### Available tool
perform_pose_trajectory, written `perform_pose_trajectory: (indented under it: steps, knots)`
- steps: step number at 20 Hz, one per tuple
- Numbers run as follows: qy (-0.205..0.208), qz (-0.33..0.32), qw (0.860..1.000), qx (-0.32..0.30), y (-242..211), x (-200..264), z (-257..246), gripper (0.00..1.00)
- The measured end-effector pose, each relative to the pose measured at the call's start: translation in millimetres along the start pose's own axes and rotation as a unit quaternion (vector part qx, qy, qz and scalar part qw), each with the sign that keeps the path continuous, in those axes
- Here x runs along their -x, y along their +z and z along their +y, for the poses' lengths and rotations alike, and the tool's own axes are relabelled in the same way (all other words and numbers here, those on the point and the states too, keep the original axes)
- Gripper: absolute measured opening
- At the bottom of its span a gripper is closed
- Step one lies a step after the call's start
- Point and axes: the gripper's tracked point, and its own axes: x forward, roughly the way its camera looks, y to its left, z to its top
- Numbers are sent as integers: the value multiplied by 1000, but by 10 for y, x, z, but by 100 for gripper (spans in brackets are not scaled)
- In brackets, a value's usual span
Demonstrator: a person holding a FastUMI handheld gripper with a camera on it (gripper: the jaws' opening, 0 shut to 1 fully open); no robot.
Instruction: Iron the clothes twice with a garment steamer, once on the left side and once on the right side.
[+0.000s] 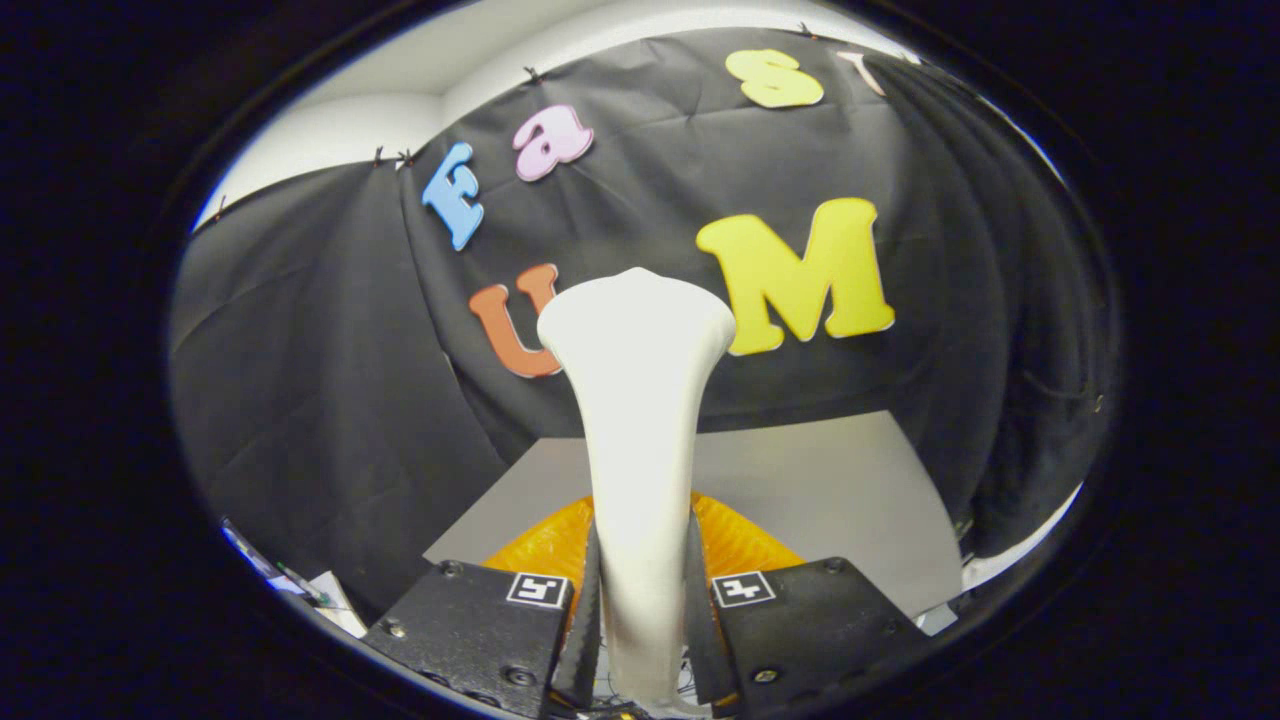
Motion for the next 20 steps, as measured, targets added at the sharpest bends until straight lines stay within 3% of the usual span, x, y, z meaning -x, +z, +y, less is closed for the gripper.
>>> perform_pose_trajectory:
  steps: [6,11,16,20]
  knots:
    - [-50,-80,995,-12,275,1099,-717,39]
    - [-109,-158,981,-17,690,1872,-1244,39]
    - [-157,-232,960,1,1215,2307,-1598,39]
    - [-161,-270,949,7,1660,2437,-1806,39]
